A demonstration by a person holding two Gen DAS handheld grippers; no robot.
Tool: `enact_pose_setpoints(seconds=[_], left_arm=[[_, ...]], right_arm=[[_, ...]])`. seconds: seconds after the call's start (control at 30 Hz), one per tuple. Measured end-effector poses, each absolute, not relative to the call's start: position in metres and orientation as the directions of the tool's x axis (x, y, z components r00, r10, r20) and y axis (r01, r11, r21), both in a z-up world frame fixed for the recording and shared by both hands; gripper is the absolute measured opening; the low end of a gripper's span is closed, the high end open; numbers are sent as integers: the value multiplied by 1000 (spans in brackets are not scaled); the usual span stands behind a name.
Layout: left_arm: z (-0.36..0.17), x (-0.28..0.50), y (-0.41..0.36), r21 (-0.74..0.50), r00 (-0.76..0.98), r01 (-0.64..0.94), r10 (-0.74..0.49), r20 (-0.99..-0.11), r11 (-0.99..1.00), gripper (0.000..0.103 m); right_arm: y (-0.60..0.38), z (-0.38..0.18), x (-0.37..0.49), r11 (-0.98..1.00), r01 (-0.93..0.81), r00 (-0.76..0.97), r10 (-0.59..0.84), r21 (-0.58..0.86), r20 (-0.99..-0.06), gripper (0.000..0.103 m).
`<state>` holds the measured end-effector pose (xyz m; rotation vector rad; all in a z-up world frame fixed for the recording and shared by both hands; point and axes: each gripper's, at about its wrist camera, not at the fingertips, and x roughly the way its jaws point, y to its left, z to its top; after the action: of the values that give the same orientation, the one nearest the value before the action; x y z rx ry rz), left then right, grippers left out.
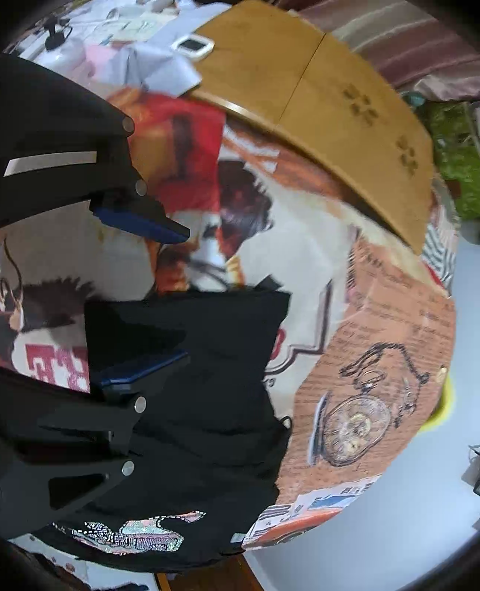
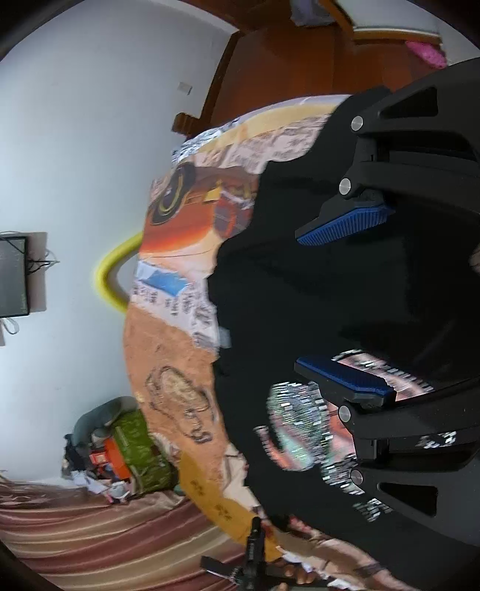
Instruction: Fold small clothes
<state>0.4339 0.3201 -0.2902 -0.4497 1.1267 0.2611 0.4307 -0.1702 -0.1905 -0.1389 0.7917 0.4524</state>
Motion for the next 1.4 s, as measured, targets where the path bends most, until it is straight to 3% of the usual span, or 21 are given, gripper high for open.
enact_pose_setpoints(seconds=[0.23, 0.37, 0.47, 0.73, 0.87, 1.1, 1.27, 1.4], left_arm=[[-313, 452, 307, -205, 373, -443, -29, -928, 873, 56], [-318, 459, 303, -160, 360, -442, 11, -933, 882, 17], [-316, 458, 302, -159, 374, -420, 11, -927, 893, 2], [-254, 454, 289, -59, 478, -383, 143, -867, 922, 1], [-211, 460, 270, -56, 554, -340, 152, -818, 939, 1], [-173, 482, 201, -88, 613, -209, 61, -787, 974, 1], [-182, 497, 144, -70, 593, -113, 11, -805, 991, 1], [-200, 506, 115, -130, 559, -72, -67, -826, 989, 1]], right_arm=[[-177, -206, 425, 903, -424, 588, 335, 72, -736, 59], [-174, -207, 420, 896, -439, 589, 338, 60, -734, 59], [-171, -207, 416, 890, -453, 593, 338, 44, -731, 59], [-179, -205, 412, 891, -448, 599, 355, 66, -718, 59], [-187, -200, 409, 892, -442, 608, 373, 91, -701, 59], [-200, -197, 406, 896, -437, 624, 370, 85, -688, 59], [-214, -200, 404, 897, -430, 624, 380, 105, -683, 59], [-218, -204, 403, 898, -428, 622, 374, 101, -688, 59]])
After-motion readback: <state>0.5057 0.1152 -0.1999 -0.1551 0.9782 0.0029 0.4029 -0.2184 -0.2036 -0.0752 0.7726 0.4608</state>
